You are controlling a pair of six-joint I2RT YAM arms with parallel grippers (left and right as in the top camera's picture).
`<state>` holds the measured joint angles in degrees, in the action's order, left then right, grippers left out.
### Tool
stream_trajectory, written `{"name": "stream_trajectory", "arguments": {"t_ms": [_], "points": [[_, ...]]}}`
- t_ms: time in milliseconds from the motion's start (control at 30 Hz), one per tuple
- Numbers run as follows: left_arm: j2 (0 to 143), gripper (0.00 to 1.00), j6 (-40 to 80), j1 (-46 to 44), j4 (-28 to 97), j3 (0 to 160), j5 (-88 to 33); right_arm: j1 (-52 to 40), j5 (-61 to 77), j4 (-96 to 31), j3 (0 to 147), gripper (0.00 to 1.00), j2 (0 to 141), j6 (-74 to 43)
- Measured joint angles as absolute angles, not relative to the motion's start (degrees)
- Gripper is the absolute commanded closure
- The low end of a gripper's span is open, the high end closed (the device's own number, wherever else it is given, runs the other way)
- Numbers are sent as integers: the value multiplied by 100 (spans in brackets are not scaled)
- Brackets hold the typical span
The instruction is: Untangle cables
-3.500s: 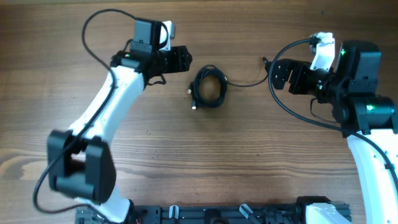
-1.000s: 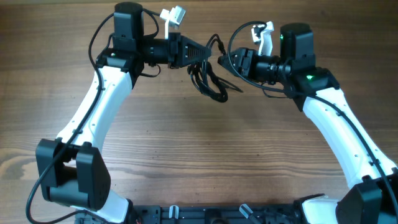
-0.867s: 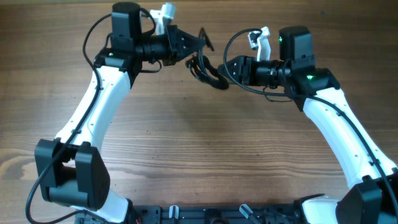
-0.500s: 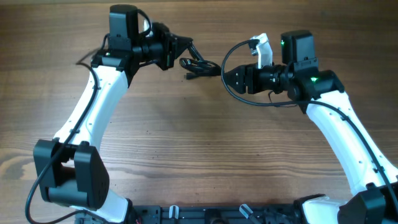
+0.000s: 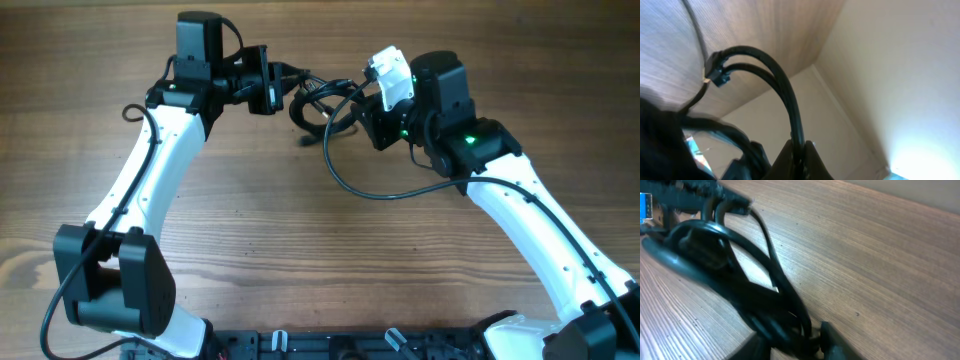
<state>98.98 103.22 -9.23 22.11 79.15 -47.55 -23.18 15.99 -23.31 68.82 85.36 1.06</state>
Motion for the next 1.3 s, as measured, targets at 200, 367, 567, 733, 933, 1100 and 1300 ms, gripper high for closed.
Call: {"name": "stream_trajectory", "arguments": {"t_ms": [200,367,567,733,933,1100,1300], "points": [[9887,39,10110,-919,3144,7920,-3999,-2322,1546,-2622,6882,95,8536,-679],[9876,9,8344,-921,3693,7924,-2770,-2322,1885,-3269,6882,95,8536,-965],[9876,0,4904,-926,4025,7922,-2335,-2322,2211,-3557,6882,95,8536,-980],[10003,1,3286,-930,4093,7902,-2685,-2322,2958,-3472,6882,96,8536,-858],[10704,10,1999,-832,4075,7787,-4241,-2270,4239,-2978,6882,96,8536,-797],[10704,20,1616,-106,4200,7784,-5524,-1986,4554,-2427,6879,96,8538,-1269],[10704,3,644,-80,4910,7782,-6296,-1970,4888,-1962,6879,96,8536,-1839]]}}
